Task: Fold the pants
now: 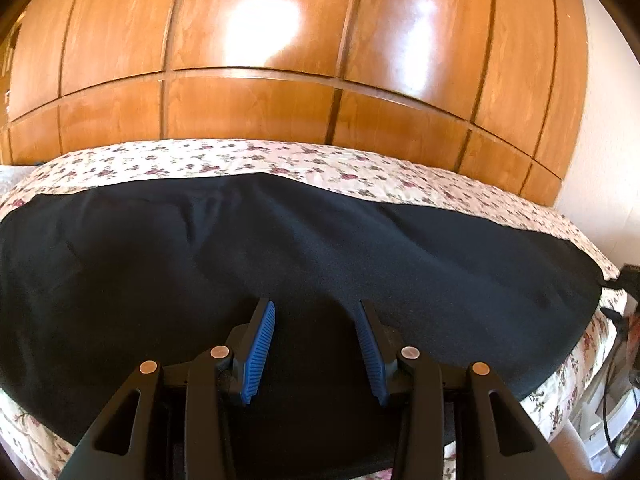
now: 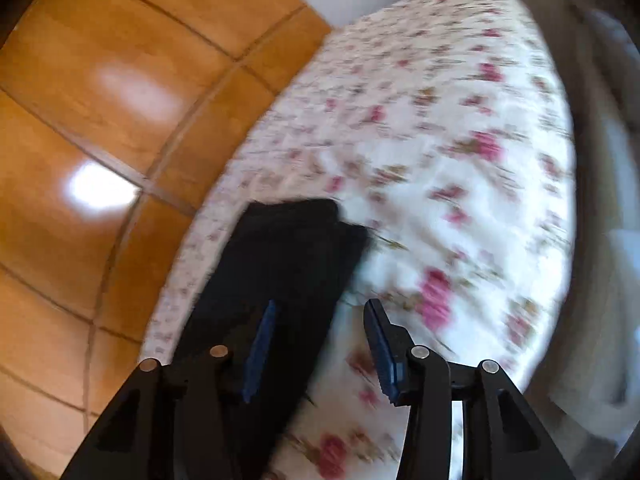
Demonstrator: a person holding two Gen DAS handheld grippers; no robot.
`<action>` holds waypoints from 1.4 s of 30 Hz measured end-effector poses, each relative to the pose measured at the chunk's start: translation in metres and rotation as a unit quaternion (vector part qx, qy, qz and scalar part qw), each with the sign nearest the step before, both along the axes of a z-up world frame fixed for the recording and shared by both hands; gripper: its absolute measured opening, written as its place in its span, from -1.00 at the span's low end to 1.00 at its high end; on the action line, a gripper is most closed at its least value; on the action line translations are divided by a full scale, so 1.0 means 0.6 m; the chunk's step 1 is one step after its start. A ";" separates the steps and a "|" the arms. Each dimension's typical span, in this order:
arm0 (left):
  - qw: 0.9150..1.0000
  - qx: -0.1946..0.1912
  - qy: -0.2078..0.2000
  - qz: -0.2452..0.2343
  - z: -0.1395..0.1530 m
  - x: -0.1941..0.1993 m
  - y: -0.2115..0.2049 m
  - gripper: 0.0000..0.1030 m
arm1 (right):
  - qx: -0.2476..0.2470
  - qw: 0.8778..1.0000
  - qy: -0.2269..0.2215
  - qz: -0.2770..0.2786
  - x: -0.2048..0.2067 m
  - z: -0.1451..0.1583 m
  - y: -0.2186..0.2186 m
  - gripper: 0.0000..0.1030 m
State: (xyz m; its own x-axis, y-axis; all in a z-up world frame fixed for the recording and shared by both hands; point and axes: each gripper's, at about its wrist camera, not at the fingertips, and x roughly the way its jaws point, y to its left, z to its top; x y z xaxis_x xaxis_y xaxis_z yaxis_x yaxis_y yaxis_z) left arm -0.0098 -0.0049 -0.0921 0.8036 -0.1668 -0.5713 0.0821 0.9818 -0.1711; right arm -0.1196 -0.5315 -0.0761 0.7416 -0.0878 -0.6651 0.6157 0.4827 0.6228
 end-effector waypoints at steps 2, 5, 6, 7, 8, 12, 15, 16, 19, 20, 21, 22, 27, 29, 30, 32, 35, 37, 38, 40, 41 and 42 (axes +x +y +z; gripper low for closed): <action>1.000 -0.004 0.000 0.011 0.001 0.001 0.007 -0.18 | 0.011 1.000 -0.008 0.008 0.006 -0.004 -0.003 -0.08; 1.000 -0.010 0.003 0.021 -0.001 0.001 0.017 -0.18 | -0.013 0.999 -0.026 0.041 0.035 -0.003 -0.006 -0.08; 1.000 -0.008 0.002 0.023 -0.001 0.000 0.018 -0.18 | -0.023 0.998 -0.022 0.056 0.047 -0.005 -0.006 -0.08; 1.000 -0.007 0.001 0.025 -0.001 -0.001 0.019 -0.18 | -0.032 0.997 -0.017 0.068 0.058 -0.007 -0.005 -0.11; 1.000 -0.006 0.002 0.025 -0.001 0.000 0.020 -0.18 | -0.040 0.996 -0.015 0.073 0.062 -0.007 -0.004 -0.15; 0.999 -0.015 0.009 0.029 0.003 0.003 0.026 -0.18 | -0.033 0.996 -0.017 0.080 0.060 -0.003 -0.007 -0.64; 0.998 -0.023 0.015 0.048 0.007 0.005 0.042 -0.18 | -0.045 0.995 -0.030 0.080 0.058 0.024 0.002 -0.67; 0.998 -0.022 0.017 0.058 0.009 0.007 0.051 -0.18 | -0.060 0.994 -0.034 0.085 0.059 0.039 0.010 -0.68; 0.995 -0.022 0.022 0.097 0.013 0.009 0.084 -0.18 | -0.106 0.988 -0.043 0.101 0.062 0.084 0.039 -0.68; 0.993 -0.025 0.024 0.110 0.013 0.009 0.097 -0.18 | -0.120 0.986 -0.046 0.106 0.062 0.098 0.051 -0.68; 0.991 -0.030 0.027 0.124 0.012 0.008 0.110 -0.18 | -0.133 0.984 -0.051 0.111 0.061 0.112 0.063 -0.68; 0.990 -0.036 0.030 0.133 0.010 0.007 0.123 -0.18 | -0.142 0.981 -0.056 0.116 0.059 0.123 0.074 -0.68; 0.990 -0.042 0.035 0.133 0.003 0.005 0.146 -0.18 | -0.195 0.968 -0.067 0.140 0.055 0.172 0.134 -0.68; 0.990 -0.031 0.042 0.132 -0.002 0.008 0.141 -0.17 | -0.208 0.963 -0.078 0.156 0.056 0.187 0.164 -0.68; 0.990 -0.025 0.045 0.133 -0.004 0.009 0.137 -0.17 | -0.211 0.960 -0.084 0.163 0.055 0.194 0.177 -0.68; 0.990 -0.015 0.043 0.135 -0.004 0.007 0.133 -0.16 | -0.217 0.955 -0.094 0.181 0.054 0.204 0.208 -0.68; 0.990 -0.018 0.043 0.133 -0.004 0.006 0.133 -0.14 | -0.229 0.943 -0.108 0.214 0.055 0.218 0.260 -0.68; 0.990 -0.021 0.044 0.132 -0.004 0.008 0.135 -0.14 | -0.232 0.937 -0.118 0.233 0.057 0.226 0.287 -0.68; 0.990 -0.022 0.045 0.132 -0.004 0.008 0.136 -0.14 | -0.234 0.933 -0.123 0.243 0.059 0.229 0.300 -0.68; 0.990 -0.023 0.045 0.132 -0.004 0.008 0.135 -0.13 | -0.239 0.926 -0.134 0.261 0.060 0.236 0.328 -0.68; 0.990 -0.022 0.045 0.132 -0.004 0.007 0.134 -0.13 | -0.240 0.923 -0.139 0.268 0.061 0.237 0.340 -0.68; 0.990 -0.021 0.045 0.132 -0.004 0.007 0.134 -0.13 | -0.239 0.919 -0.145 0.278 0.061 0.240 0.357 -0.68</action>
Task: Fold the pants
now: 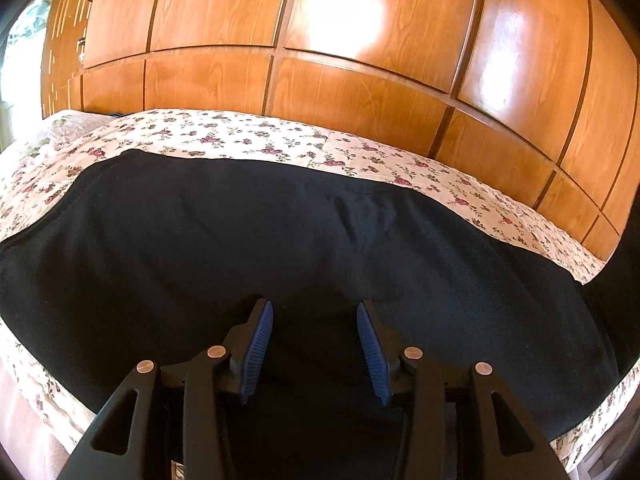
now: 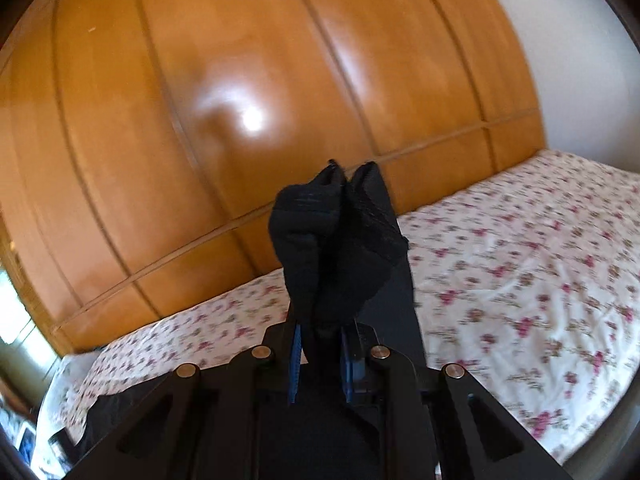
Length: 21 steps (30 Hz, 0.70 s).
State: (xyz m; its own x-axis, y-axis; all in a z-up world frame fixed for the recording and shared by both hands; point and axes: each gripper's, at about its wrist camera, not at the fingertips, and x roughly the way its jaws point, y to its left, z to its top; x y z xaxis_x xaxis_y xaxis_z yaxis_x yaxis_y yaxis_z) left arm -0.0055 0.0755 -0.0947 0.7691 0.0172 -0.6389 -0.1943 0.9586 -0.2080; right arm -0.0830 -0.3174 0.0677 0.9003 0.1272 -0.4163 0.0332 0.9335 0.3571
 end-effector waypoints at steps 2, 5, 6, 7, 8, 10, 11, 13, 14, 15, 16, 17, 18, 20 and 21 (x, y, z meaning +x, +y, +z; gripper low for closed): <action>1.000 0.000 0.000 0.000 -0.001 0.000 0.000 -0.13 | 0.001 1.000 -0.002 0.019 0.002 -0.002 0.026 -0.68; 1.000 -0.005 0.000 0.000 -0.001 0.000 0.001 -0.13 | -0.009 0.998 0.005 0.057 0.010 -0.012 0.075 -0.68; 1.000 -0.008 0.000 -0.001 0.000 0.000 0.002 -0.13 | -0.009 0.997 0.010 0.073 0.014 -0.019 0.090 -0.68; 1.000 -0.011 0.000 -0.001 0.000 0.000 0.004 -0.13 | -0.011 0.996 0.016 0.089 0.018 -0.028 0.105 -0.68; 1.000 -0.013 0.000 -0.001 0.000 0.000 0.005 -0.13 | -0.015 0.994 0.022 0.105 0.020 -0.035 0.123 -0.68; 1.000 -0.016 0.000 -0.001 0.000 0.000 0.006 -0.13 | -0.023 0.991 0.032 0.131 0.024 -0.050 0.155 -0.68; 1.000 -0.015 0.000 -0.002 0.000 0.000 0.007 -0.13 | -0.032 0.988 0.039 0.144 0.027 -0.059 0.172 -0.68; 1.000 -0.012 0.000 -0.003 -0.001 0.000 0.006 -0.13 | -0.048 0.984 0.053 0.162 0.033 -0.077 0.200 -0.68; 1.000 -0.011 -0.001 -0.003 0.000 -0.001 0.005 -0.13 | -0.050 0.982 0.061 0.170 0.036 -0.085 0.211 -0.68; 1.000 -0.011 -0.001 -0.003 0.000 -0.001 0.005 -0.13 | -0.052 0.980 0.069 0.179 0.038 -0.095 0.222 -0.68; 1.000 -0.010 -0.002 -0.003 0.000 -0.001 0.004 -0.13 | -0.055 0.977 0.079 0.190 0.040 -0.104 0.232 -0.68; 1.000 -0.010 -0.002 -0.003 0.000 -0.001 0.004 -0.13 | -0.060 0.975 0.086 0.198 0.042 -0.112 0.241 -0.68; 1.000 -0.008 -0.002 -0.003 -0.001 -0.001 0.004 -0.13 | -0.066 0.971 0.095 0.209 0.044 -0.125 0.252 -0.68; 1.000 -0.004 -0.002 -0.003 -0.001 -0.001 0.002 -0.13 | -0.082 0.963 0.117 0.229 0.052 -0.151 0.267 -0.67; 1.000 -0.002 -0.003 -0.003 0.000 -0.001 0.001 -0.13 | -0.092 0.959 0.127 0.236 0.050 -0.164 0.274 -0.62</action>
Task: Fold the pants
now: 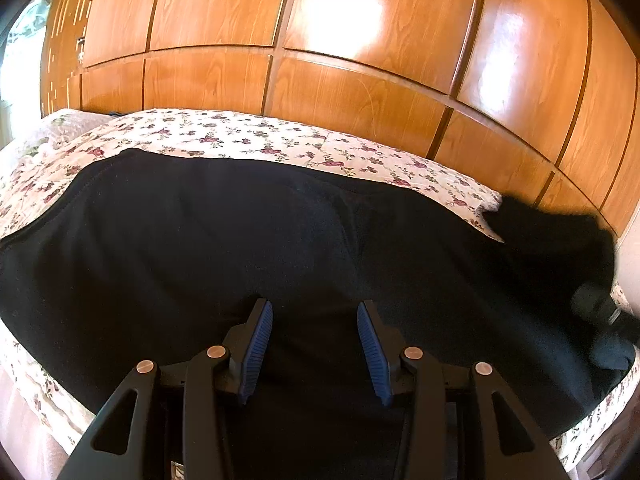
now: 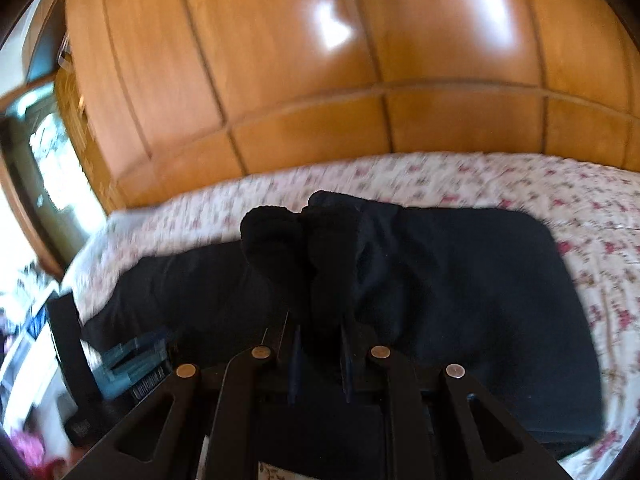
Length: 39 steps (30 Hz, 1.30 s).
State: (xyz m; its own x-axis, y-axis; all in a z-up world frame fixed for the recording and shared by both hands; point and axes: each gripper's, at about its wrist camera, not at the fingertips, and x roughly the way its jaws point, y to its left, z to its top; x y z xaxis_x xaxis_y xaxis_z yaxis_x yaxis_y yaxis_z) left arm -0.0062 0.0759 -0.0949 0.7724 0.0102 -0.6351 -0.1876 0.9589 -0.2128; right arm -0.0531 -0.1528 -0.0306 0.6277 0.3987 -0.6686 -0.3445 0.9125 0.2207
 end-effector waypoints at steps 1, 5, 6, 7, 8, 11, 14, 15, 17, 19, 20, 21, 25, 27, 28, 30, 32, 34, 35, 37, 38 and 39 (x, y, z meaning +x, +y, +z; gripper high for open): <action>1.000 0.001 0.000 0.000 0.000 -0.001 -0.001 -0.13 | -0.017 1.000 0.011 0.007 -0.001 -0.018 0.007 -0.60; 1.000 0.003 0.001 0.001 0.001 -0.001 -0.002 -0.13 | -0.055 0.997 0.009 0.051 -0.015 -0.055 0.028 -0.33; 1.000 0.003 0.001 0.001 0.001 -0.001 -0.002 -0.13 | -0.060 0.996 0.000 0.063 -0.022 -0.054 0.031 -0.12; 1.000 0.002 0.001 0.001 0.001 -0.002 -0.002 -0.13 | -0.059 0.995 -0.001 0.080 -0.028 -0.052 0.035 0.10; 1.000 -0.002 0.000 0.000 0.002 -0.003 -0.001 -0.13 | -0.055 0.994 -0.002 0.091 -0.032 -0.050 0.036 0.19; 0.999 -0.039 -0.009 0.001 0.005 -0.008 0.010 -0.13 | -0.035 0.994 -0.008 0.102 -0.041 -0.037 0.022 0.22; 0.996 -0.088 -0.019 -0.008 0.012 -0.010 0.018 -0.13 | 0.011 0.997 -0.019 0.078 -0.054 -0.014 -0.028 0.22; 0.994 -0.107 -0.021 -0.019 0.015 -0.009 0.017 -0.12 | 0.023 0.997 -0.026 0.066 -0.056 -0.005 -0.046 0.22; 0.988 -0.144 -0.029 -0.047 0.025 -0.007 0.009 0.00 | 0.042 0.997 -0.050 0.030 -0.061 0.018 -0.092 0.22; 0.980 -0.179 -0.036 -0.080 0.036 -0.003 -0.005 0.21 | 0.034 0.997 -0.068 -0.023 -0.053 0.033 -0.137 0.22; 0.977 -0.191 -0.039 -0.092 0.040 -0.001 -0.014 0.28 | 0.023 0.996 -0.070 -0.047 -0.045 0.036 -0.153 0.22; 0.974 -0.199 -0.038 -0.102 0.045 0.004 -0.023 0.32 | 0.006 0.995 -0.068 -0.074 -0.033 0.035 -0.170 0.21; 0.973 -0.198 -0.011 -0.115 0.050 0.036 -0.060 0.33 | -0.019 0.990 -0.028 -0.134 0.007 0.015 -0.216 0.11; 0.973 -0.197 0.010 -0.120 0.046 0.056 -0.076 0.33 | -0.021 0.989 -0.007 -0.150 0.016 0.001 -0.225 0.10; 0.973 -0.194 0.019 -0.124 0.043 0.065 -0.084 0.33 | -0.021 0.988 0.003 -0.151 0.015 -0.006 -0.227 0.08; 0.972 -0.189 0.035 -0.132 0.038 0.085 -0.102 0.29 | -0.038 0.988 0.005 -0.147 0.008 -0.015 -0.222 0.08; 0.972 -0.181 0.043 -0.143 0.033 0.096 -0.116 0.25 | -0.071 0.988 -0.004 -0.137 0.004 -0.020 -0.207 0.08; 0.972 -0.175 0.053 -0.149 0.025 0.100 -0.129 -0.12 | -0.100 0.986 -0.006 -0.132 0.009 -0.032 -0.198 0.08; 0.971 -0.170 0.061 -0.154 0.022 0.103 -0.135 -0.45 | -0.104 0.986 -0.008 -0.131 0.012 -0.032 -0.196 0.10; 0.975 -0.144 0.056 -0.161 0.027 0.100 -0.145 -0.55 | -0.106 0.986 -0.009 -0.129 0.011 -0.033 -0.195 0.12; 0.976 -0.136 0.048 -0.164 0.031 0.096 -0.143 -0.68 | -0.106 0.986 -0.008 -0.129 0.011 -0.032 -0.196 0.12; 0.976 -0.134 0.038 -0.166 0.040 0.089 -0.141 -0.69 | -0.105 0.986 -0.007 -0.129 0.008 -0.029 -0.199 0.12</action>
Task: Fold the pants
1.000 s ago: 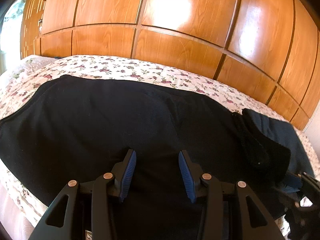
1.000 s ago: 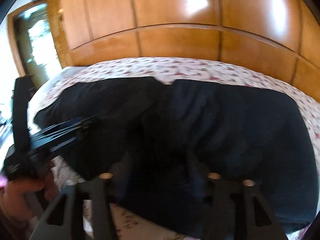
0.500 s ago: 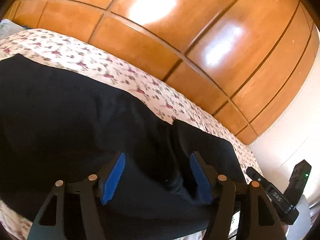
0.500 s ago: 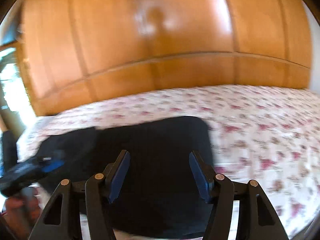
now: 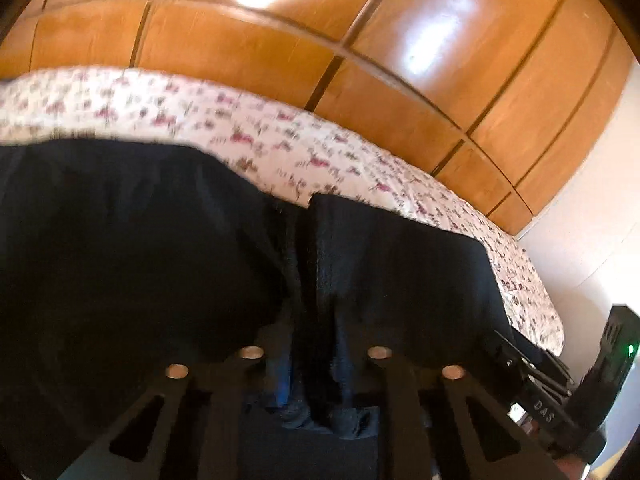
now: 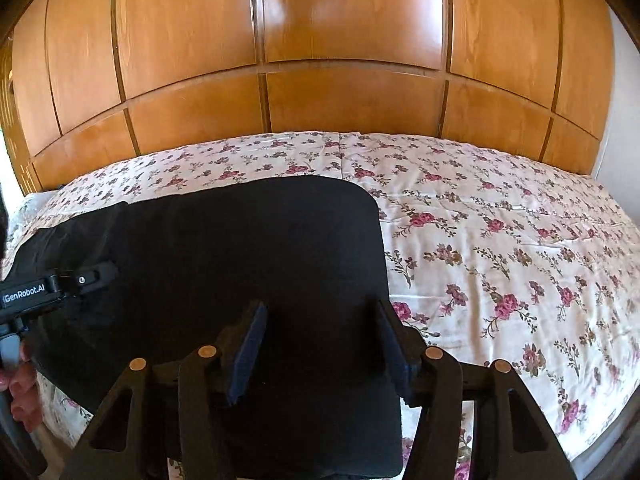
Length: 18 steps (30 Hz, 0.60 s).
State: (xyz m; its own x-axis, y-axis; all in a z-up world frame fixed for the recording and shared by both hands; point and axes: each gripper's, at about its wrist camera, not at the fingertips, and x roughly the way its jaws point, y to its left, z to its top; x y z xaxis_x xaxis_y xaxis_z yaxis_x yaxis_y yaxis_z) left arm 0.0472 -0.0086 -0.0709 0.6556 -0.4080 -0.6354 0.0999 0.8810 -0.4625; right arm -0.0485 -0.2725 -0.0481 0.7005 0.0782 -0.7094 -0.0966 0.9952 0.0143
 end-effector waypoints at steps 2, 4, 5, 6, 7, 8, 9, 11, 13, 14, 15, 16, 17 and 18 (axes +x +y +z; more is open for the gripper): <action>1.000 -0.016 -0.011 0.006 0.011 -0.009 0.011 -0.69 | 0.006 1.000 -0.003 0.002 -0.002 0.007 -0.003 0.11; 0.999 -0.017 -0.020 0.020 0.016 -0.018 0.027 -0.69 | 0.029 0.999 -0.021 0.006 -0.009 0.021 -0.005 0.11; 0.999 -0.014 -0.018 0.024 0.014 -0.019 0.032 -0.69 | 0.037 0.999 -0.030 0.012 -0.011 0.026 -0.004 0.11; 1.000 -0.010 -0.011 0.025 0.007 -0.018 0.036 -0.69 | 0.039 0.998 -0.034 0.018 -0.011 0.028 -0.001 0.10; 1.000 -0.007 0.001 0.025 -0.004 -0.016 0.038 -0.69 | 0.036 0.998 -0.033 0.030 -0.010 0.027 0.005 0.08; 1.000 -0.009 0.012 0.024 -0.016 -0.016 0.041 -0.68 | 0.031 0.998 -0.028 0.036 -0.007 0.024 0.010 0.08; 1.000 -0.015 0.010 0.024 -0.024 -0.016 0.044 -0.62 | 0.023 0.999 -0.024 0.038 -0.005 0.018 0.015 0.08; 1.000 0.003 -0.004 0.025 -0.027 -0.019 0.043 -0.42 | 0.008 0.999 -0.008 0.039 0.002 0.001 0.022 0.08; 1.000 0.016 -0.010 0.024 -0.026 -0.021 0.041 -0.37 | -0.006 0.999 0.002 0.041 0.007 -0.012 0.027 0.09; 1.000 0.017 -0.011 0.022 -0.025 -0.020 0.042 -0.35 | -0.005 0.999 -0.002 0.041 0.006 -0.013 0.028 0.10; 1.000 0.016 -0.010 0.021 -0.025 -0.019 0.044 -0.29 | -0.003 0.999 -0.003 0.041 0.006 -0.013 0.028 0.12; 1.000 0.011 -0.007 0.022 -0.026 -0.016 0.049 -0.27 | -0.003 0.999 -0.004 0.041 0.006 -0.013 0.028 0.13; 1.000 0.002 -0.003 0.020 -0.027 -0.014 0.054 -0.26 | -0.002 0.999 -0.005 0.041 0.005 -0.013 0.028 0.13; 1.000 -0.005 0.000 0.019 -0.026 -0.016 0.060 -0.26 | -0.002 0.999 -0.006 0.041 0.004 -0.014 0.028 0.13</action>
